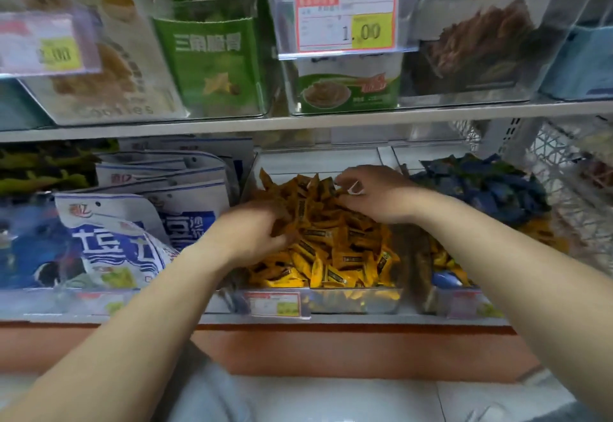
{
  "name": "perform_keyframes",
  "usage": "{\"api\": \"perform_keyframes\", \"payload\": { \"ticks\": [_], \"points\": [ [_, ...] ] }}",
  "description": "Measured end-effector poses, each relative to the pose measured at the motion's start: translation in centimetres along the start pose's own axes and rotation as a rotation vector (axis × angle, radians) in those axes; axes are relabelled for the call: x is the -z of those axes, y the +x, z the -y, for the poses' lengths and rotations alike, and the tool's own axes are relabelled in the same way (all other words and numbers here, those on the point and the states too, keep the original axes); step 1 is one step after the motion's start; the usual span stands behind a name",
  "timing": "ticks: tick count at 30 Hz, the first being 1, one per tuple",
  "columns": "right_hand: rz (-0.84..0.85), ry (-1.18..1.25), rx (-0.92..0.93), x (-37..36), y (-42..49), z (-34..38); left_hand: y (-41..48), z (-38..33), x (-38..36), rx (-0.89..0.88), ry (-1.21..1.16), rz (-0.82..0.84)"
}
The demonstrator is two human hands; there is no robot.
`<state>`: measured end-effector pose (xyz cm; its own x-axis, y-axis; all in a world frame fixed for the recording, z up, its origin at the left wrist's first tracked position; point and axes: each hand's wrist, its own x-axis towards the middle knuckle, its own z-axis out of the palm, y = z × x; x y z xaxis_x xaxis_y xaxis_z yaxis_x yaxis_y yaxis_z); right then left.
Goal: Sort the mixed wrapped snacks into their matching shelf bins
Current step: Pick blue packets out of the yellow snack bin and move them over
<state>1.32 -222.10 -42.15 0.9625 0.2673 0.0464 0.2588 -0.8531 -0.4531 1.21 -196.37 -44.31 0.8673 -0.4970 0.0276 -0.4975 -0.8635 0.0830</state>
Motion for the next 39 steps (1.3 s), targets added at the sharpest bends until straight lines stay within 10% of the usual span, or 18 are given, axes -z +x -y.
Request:
{"api": "perform_keyframes", "payload": {
  "ticks": [6,17,22,39],
  "points": [
    [0.212,0.082,-0.057,-3.2,7.1,0.8,-0.3,-1.2,-0.5,-0.036,0.064,-0.044],
    [0.534,-0.469,-0.016,-1.0,1.9,0.5,2.3,-4.7,-3.5,0.032,-0.198,-0.066],
    [0.181,-0.269,0.032,0.6,6.3,-0.9,2.5,-4.0,-4.2,-0.018,-0.228,0.073],
    [0.182,-0.531,-0.096,-3.7,10.8,-2.8,1.3,-3.2,-4.8,-0.035,-0.279,-0.022]
  ]
}}
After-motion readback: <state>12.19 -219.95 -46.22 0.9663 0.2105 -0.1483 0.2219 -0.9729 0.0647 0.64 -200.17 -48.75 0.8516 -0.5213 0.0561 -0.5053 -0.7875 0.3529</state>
